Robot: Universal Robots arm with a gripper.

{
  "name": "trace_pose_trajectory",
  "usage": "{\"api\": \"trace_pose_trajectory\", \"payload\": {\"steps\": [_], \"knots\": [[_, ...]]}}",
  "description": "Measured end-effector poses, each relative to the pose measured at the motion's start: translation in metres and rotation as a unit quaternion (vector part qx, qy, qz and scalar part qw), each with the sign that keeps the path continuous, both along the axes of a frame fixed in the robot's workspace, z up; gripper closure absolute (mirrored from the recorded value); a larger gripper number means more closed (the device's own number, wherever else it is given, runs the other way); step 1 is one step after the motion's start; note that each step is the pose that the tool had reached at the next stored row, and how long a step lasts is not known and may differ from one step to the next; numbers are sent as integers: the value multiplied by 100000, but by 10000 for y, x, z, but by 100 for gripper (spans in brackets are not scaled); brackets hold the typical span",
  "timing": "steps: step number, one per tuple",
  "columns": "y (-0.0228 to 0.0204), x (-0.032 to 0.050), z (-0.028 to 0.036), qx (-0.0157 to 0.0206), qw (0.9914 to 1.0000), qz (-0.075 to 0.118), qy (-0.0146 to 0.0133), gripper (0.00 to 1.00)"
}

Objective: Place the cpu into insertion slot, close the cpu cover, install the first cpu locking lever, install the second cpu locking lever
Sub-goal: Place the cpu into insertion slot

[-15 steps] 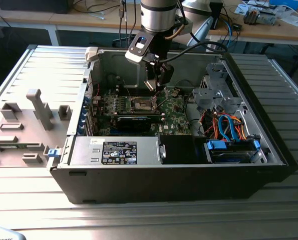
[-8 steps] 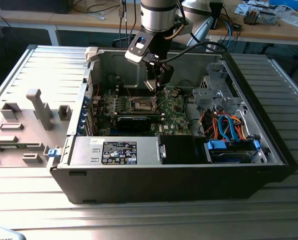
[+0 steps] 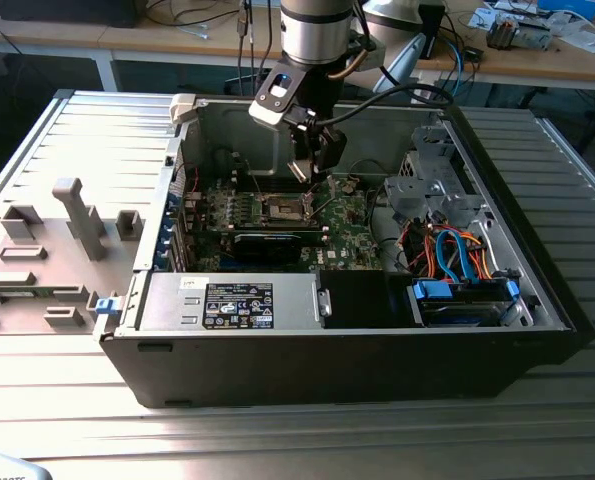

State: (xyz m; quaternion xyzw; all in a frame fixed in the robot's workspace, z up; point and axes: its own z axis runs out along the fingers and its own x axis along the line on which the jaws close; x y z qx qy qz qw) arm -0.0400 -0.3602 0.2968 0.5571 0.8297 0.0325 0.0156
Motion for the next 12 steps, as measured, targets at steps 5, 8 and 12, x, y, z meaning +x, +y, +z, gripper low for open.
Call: {"api": "trace_pose_trajectory", "payload": {"steps": [5, 8, 12], "knots": [[0, 0, -2, 1, 100000, -292, -5, 45], [0, 0, -3, -1, 99999, -488, -1, 45], [0, 0, -4, -3, 99997, -757, -3, 45]]}}
